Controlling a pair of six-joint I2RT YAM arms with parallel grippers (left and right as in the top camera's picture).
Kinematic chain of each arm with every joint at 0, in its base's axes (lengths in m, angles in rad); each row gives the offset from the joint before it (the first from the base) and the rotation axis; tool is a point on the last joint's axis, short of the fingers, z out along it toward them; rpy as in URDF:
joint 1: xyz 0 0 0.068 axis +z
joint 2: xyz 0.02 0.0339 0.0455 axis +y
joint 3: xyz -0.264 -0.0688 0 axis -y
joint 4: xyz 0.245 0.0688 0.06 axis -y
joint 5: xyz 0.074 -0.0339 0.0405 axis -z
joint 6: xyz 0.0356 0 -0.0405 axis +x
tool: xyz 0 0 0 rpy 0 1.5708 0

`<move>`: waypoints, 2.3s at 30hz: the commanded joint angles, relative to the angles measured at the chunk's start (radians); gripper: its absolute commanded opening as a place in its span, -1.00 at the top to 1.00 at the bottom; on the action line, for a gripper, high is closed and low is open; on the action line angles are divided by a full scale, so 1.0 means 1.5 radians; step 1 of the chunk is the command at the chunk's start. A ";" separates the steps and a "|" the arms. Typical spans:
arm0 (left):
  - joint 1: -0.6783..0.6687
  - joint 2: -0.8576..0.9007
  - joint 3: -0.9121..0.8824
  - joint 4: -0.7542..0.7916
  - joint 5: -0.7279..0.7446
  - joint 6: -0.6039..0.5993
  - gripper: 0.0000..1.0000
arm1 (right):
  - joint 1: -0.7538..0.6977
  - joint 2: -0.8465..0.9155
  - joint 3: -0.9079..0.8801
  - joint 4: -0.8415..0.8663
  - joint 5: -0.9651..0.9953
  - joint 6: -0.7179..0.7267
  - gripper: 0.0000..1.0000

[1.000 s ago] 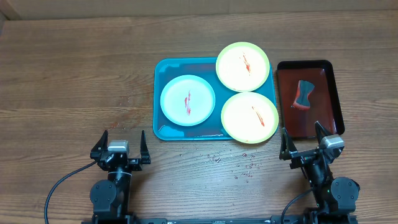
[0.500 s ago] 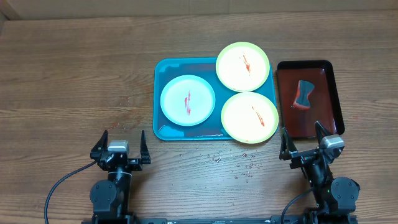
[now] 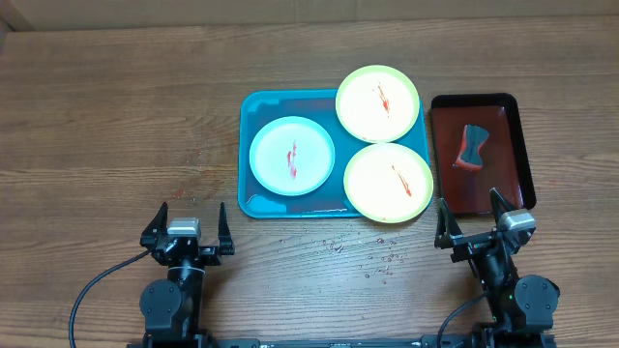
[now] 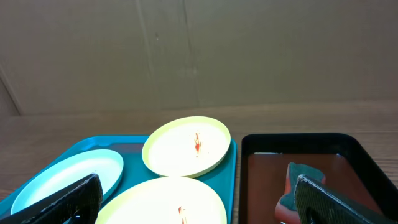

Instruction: Clean dirty plates on tray and stack at the side

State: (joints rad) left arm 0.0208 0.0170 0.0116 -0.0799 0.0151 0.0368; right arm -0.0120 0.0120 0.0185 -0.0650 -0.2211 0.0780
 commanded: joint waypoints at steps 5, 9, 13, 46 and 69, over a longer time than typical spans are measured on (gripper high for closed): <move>0.004 -0.008 -0.005 0.007 0.008 0.013 -1.00 | 0.004 -0.006 -0.007 0.007 -0.004 0.000 -1.00; 0.004 -0.008 -0.005 0.004 0.014 -0.005 -0.99 | 0.004 -0.006 -0.007 0.007 -0.009 0.002 -1.00; 0.004 -0.008 0.001 0.001 0.042 -0.005 -0.99 | 0.004 -0.006 -0.002 0.007 -0.027 0.002 -1.00; -0.087 0.875 0.905 -0.631 0.158 -0.034 -1.00 | 0.004 0.684 0.761 -0.496 -0.043 0.002 -1.00; -0.129 1.288 0.984 -0.575 0.025 -0.222 -0.12 | 0.004 0.951 0.873 -0.579 -0.111 -0.001 -0.69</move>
State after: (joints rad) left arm -0.1745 1.8923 1.4670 -0.9504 0.0921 -0.2199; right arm -0.0116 1.4410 1.3010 -0.9356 -0.4030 0.0780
